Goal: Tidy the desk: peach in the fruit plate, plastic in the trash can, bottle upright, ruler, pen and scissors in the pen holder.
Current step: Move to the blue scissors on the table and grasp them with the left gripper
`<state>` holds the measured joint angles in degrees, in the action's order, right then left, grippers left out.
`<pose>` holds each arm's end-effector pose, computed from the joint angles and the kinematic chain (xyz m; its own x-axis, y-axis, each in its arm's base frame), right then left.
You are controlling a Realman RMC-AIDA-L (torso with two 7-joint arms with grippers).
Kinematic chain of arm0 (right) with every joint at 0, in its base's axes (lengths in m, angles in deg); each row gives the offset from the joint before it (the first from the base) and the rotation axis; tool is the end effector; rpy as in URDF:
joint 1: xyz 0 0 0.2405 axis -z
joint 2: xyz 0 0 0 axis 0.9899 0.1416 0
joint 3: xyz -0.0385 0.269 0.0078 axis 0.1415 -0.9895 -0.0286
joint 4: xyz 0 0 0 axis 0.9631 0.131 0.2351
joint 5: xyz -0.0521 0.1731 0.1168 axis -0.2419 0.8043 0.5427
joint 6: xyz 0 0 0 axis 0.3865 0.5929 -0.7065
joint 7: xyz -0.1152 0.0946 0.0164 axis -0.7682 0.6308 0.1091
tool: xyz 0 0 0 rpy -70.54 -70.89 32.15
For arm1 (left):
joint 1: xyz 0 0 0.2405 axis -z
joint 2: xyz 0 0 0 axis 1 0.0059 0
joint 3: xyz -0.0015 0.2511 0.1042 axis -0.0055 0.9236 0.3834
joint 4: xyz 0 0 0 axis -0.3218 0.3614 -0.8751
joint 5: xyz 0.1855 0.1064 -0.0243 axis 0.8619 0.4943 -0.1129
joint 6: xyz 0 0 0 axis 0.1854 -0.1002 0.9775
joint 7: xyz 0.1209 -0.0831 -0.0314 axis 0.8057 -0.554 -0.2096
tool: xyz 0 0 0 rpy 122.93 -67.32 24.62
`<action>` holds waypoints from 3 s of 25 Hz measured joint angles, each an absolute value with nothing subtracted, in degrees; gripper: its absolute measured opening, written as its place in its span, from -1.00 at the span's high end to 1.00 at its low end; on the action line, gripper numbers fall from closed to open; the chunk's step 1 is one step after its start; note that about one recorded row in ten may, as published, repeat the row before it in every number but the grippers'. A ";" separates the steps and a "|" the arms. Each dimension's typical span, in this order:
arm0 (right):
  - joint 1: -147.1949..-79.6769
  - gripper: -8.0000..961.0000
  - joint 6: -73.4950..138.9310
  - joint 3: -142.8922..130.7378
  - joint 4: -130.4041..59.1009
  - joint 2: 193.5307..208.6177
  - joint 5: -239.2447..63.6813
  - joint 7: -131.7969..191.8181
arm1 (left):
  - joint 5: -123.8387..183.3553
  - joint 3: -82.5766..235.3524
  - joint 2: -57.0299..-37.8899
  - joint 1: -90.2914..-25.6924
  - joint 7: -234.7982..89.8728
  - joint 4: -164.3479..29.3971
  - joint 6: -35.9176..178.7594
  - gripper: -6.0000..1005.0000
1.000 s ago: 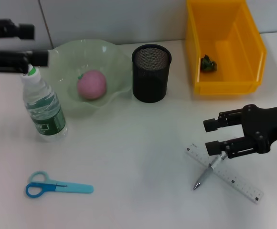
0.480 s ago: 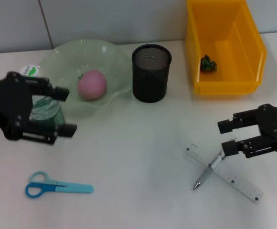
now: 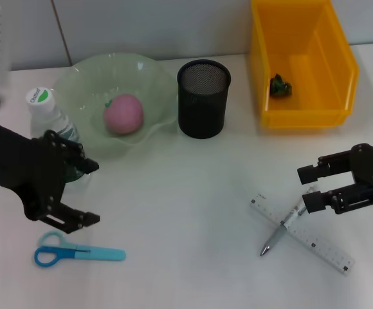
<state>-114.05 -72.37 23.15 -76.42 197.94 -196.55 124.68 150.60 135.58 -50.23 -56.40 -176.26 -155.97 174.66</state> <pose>0.2735 0.3197 0.0707 0.7865 -0.5239 -0.3269 -0.5080 -0.8499 0.1399 -0.1584 0.3313 0.0503 0.9827 -0.0218 -0.1837 -0.0379 -0.9957 -0.0846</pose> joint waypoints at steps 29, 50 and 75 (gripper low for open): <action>-114.78 -0.49 -71.72 23.59 -76.01 198.18 -196.47 124.60 | 160.89 160.28 -51.28 -54.96 -179.97 -149.56 164.50 -0.51; -114.46 -0.49 -71.06 23.66 -76.03 198.51 -196.47 124.58 | 165.50 170.10 -51.28 -56.82 -179.47 -147.46 156.39 -0.46; -114.85 -0.49 -70.33 23.66 -75.94 198.66 -196.56 124.58 | 166.37 172.76 -51.37 -52.15 -179.42 -140.14 154.02 -0.41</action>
